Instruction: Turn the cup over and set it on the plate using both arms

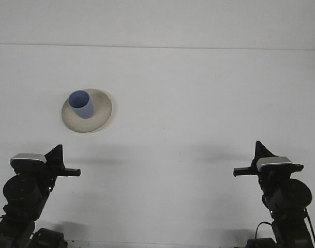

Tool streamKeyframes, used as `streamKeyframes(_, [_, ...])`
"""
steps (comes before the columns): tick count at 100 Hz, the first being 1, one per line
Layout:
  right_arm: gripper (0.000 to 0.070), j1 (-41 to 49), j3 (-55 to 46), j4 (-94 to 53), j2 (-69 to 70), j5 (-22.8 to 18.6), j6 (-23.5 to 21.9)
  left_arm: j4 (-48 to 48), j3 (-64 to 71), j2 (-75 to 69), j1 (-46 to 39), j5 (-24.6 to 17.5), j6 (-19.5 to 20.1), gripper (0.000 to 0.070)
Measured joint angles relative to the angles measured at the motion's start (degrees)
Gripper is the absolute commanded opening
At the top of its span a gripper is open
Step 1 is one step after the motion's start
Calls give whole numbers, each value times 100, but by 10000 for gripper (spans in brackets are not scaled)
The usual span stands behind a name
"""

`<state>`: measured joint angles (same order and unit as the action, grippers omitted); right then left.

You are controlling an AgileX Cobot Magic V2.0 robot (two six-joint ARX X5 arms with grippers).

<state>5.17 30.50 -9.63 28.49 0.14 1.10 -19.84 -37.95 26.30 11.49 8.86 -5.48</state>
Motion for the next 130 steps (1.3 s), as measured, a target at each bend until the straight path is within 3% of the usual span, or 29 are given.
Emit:
streamKeyframes(12, [1,0,0,2,0,0,0,96,15,-90,0,0,7,10])
streamKeyframes(45, [1,0,0,0,0,0,0,1650,1366,-1259,-470,2,197,10])
streamKeyframes(88, [2,0,0,2,-2,0,0,1954,3014,-2594,-787,-9,249,10])
streamKeyframes(106, [1,0,0,2,0,0,0,2411,3285,-2597,-787,-474,260,10])
streamKeyframes(130, [1,0,0,4,0,0,0,3014,3606,-2590,-787,-579,260,10])
